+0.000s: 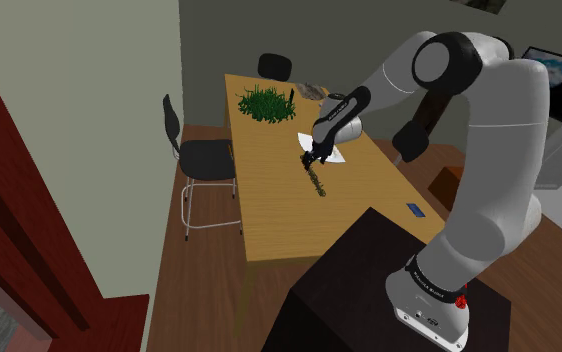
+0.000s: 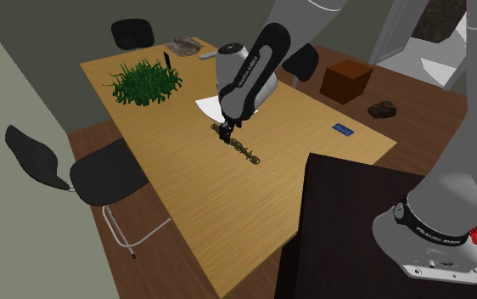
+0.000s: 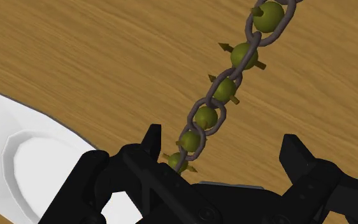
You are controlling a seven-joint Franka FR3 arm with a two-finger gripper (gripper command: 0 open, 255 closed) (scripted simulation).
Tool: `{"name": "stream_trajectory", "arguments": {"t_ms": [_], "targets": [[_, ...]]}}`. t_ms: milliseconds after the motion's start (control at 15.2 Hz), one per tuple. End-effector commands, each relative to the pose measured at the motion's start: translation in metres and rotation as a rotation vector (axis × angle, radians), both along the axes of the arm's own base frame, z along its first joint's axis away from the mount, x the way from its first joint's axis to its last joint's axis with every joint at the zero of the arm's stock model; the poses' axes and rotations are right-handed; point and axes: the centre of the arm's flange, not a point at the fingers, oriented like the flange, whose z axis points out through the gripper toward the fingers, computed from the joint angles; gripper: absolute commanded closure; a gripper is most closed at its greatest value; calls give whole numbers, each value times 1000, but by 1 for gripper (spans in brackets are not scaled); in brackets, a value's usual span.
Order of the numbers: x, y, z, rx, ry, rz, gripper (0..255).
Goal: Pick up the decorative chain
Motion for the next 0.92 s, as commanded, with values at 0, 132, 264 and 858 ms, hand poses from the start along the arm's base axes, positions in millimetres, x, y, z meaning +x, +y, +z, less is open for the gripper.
{"name": "stream_trajectory", "arguments": {"t_ms": [0, 132, 264, 858], "targets": [[8, -16, -15, -6, -4, -12, 0], [8, -16, -25, -6, -4, -12, 0], [8, -16, -36, -6, -4, -12, 0], [8, -16, -55, -6, -4, -12, 255]]}}
